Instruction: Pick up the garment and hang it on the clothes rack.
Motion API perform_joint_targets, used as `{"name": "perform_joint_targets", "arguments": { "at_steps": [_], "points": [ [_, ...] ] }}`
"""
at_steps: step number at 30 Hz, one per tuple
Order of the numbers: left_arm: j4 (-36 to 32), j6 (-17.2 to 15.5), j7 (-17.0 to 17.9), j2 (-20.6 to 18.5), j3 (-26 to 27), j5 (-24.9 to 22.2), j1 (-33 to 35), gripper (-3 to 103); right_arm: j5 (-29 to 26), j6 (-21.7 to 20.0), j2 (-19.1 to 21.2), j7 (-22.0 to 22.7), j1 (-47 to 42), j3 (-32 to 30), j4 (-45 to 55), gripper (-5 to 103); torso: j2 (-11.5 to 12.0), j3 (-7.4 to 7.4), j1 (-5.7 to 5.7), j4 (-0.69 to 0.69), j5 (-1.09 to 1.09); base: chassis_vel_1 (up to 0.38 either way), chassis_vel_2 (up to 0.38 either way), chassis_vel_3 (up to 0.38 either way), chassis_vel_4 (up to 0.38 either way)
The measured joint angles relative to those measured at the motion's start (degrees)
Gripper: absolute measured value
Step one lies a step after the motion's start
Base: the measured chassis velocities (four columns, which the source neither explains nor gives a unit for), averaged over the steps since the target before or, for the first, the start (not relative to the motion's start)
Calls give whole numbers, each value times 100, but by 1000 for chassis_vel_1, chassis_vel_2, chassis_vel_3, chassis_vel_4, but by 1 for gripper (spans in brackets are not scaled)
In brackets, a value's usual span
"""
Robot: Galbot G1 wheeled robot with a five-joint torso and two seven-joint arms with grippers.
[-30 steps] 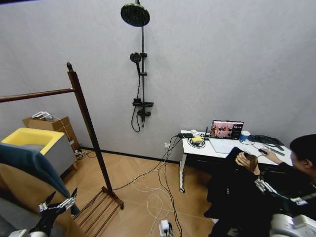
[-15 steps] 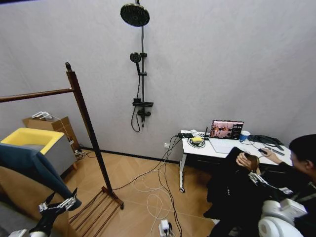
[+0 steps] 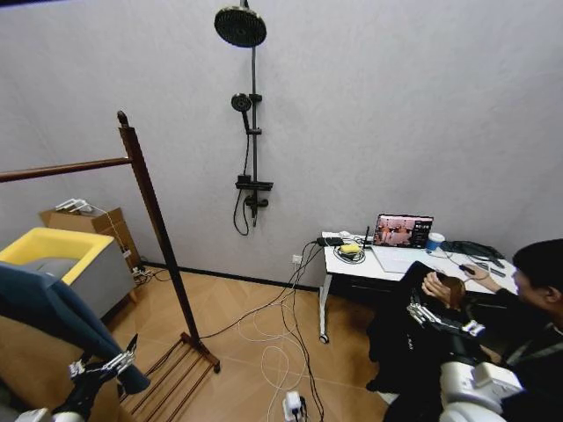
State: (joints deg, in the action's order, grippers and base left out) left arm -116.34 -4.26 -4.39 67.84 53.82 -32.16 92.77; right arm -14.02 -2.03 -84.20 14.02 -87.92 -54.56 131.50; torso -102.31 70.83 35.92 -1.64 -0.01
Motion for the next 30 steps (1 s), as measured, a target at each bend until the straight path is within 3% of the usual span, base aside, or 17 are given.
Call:
{"name": "perform_joint_targets", "arguments": {
  "at_steps": [14, 22, 25, 26, 30],
  "points": [
    [0, 0, 0, 0, 0, 0, -1, 100, 34, 131, -29, 109, 61, -88, 20, 100, 1, 2, 4, 1, 0, 42, -47, -43, 48],
    [-1, 0, -4, 0, 0, 0, -1, 100, 24, 144, -10, 110, 74, -69, -8, 100, 1, 1, 2, -2, 6, 203, -225, -223, 200],
    [1, 0, -1, 0, 0, 0, 0, 100, 20, 175, -10, 110, 57, -74, -9, 100, 0, 0, 0, 1, -5, 250, -272, -248, 261],
    [0, 0, -3, 0, 1, 0, 0, 100, 17, 181, -10, 110, 47, -74, -11, 100, -2, -1, -1, -1, 6, 304, -255, -261, 253],
    [0, 0, 0, 0, 0, 0, 0, 100, 13, 189, -10, 118, 35, -48, -6, 100, -1, 0, -1, -1, 0, 317, -333, -339, 298]
  ]
}}
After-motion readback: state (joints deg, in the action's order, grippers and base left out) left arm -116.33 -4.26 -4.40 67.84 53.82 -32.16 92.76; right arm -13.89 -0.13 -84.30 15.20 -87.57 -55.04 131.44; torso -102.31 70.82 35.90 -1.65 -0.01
